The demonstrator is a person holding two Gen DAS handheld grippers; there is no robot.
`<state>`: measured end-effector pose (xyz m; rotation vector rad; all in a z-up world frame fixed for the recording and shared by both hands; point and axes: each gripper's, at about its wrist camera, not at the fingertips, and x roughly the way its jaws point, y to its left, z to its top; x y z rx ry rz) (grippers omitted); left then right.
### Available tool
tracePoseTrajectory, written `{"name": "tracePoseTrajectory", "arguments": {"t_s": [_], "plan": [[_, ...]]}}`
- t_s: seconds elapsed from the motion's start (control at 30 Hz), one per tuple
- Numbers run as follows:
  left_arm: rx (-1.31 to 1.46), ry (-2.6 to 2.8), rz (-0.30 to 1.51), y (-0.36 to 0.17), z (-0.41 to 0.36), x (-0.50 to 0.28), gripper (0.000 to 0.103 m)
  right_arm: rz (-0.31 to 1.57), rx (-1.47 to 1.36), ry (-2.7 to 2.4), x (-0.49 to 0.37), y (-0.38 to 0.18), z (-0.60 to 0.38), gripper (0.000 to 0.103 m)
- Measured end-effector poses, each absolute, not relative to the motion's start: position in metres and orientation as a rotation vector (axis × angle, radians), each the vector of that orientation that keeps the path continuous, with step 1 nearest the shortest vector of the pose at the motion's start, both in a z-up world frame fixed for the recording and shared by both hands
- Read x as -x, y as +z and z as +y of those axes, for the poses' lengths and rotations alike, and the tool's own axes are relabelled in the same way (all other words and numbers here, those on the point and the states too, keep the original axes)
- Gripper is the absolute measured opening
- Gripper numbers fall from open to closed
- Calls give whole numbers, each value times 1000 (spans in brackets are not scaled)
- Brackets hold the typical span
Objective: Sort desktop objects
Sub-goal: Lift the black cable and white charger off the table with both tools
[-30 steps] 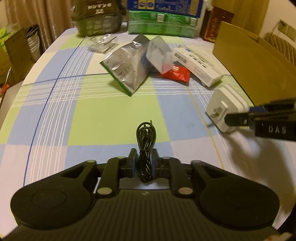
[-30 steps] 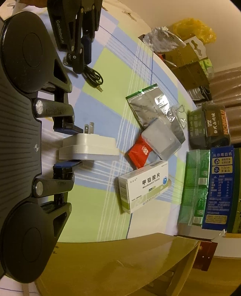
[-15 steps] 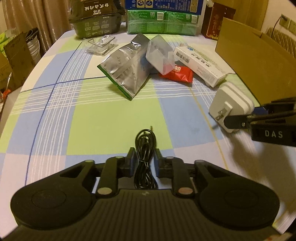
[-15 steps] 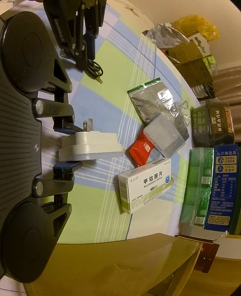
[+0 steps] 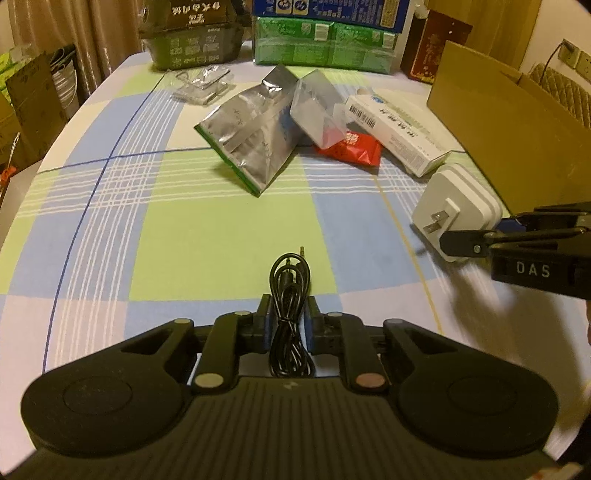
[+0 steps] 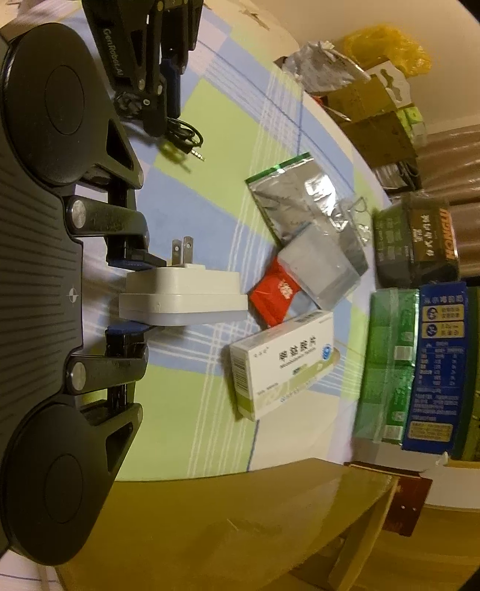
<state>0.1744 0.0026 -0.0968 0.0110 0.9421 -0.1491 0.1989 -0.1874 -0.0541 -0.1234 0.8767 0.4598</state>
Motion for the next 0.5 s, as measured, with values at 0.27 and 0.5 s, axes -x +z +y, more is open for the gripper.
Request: {"name": "tracePoseTrajectory", "arguments": {"t_s": [0.27,0.5], "plan": [[3,-174,896,-80,-5,-171,12,827,91,446,-192,-41,-197,24],[-3,-189,877,-72,-12,-168,12,812,55,428,-184,-34,-206,24]]}}
